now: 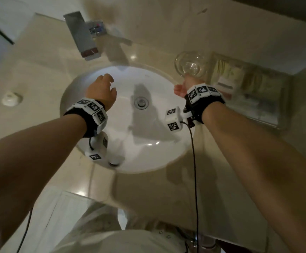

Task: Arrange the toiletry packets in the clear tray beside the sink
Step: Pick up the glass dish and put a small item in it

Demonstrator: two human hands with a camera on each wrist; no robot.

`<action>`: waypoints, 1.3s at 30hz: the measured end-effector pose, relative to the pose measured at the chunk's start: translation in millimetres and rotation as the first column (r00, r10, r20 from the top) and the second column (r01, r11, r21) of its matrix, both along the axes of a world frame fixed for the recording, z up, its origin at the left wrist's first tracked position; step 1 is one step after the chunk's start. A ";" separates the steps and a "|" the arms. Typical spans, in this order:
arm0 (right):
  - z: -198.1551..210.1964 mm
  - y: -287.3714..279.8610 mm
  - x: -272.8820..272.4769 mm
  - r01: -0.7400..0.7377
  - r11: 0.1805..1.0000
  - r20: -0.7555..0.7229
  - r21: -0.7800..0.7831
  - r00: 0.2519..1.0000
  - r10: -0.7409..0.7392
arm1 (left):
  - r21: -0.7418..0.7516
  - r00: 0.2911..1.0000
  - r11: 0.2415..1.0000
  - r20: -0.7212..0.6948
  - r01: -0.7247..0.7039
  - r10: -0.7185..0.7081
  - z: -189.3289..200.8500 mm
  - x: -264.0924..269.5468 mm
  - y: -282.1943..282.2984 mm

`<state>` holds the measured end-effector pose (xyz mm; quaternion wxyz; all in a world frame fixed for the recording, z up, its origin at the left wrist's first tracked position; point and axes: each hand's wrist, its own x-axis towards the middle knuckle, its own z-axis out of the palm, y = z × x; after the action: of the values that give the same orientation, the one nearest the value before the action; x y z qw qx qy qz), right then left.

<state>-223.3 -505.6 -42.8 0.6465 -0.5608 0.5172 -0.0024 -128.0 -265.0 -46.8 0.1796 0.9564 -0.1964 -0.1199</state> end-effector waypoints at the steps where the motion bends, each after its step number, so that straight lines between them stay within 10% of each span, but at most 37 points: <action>1: 1.3 2.3 1.0 0.078 0.994 0.026 0.081 0.996 -0.080 | -0.001 1.000 1.000 -0.009 -0.011 0.011 -2.1 1.8 5.1; 13: -3.2 7.3 19.9 0.407 0.815 0.184 0.412 0.839 -0.512 | -0.011 0.995 0.996 -0.022 -0.093 0.093 -1.1 13.4 23.8; 24: 8.9 79.7 40.7 0.005 0.978 0.088 0.209 0.996 -0.024 | 0.002 0.974 0.974 -0.024 -0.226 0.226 29.2 39.1 58.5; 39: 8.4 230.6 90.9 -0.363 0.899 0.043 0.246 0.930 0.364 | 0.155 0.896 0.887 -0.026 -0.435 0.444 14.9 73.2 217.2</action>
<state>-132.4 -275.1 -34.4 0.6998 -0.5615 0.4010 0.1847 -54.7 -47.8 -32.0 0.1379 0.9825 0.0399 -0.1189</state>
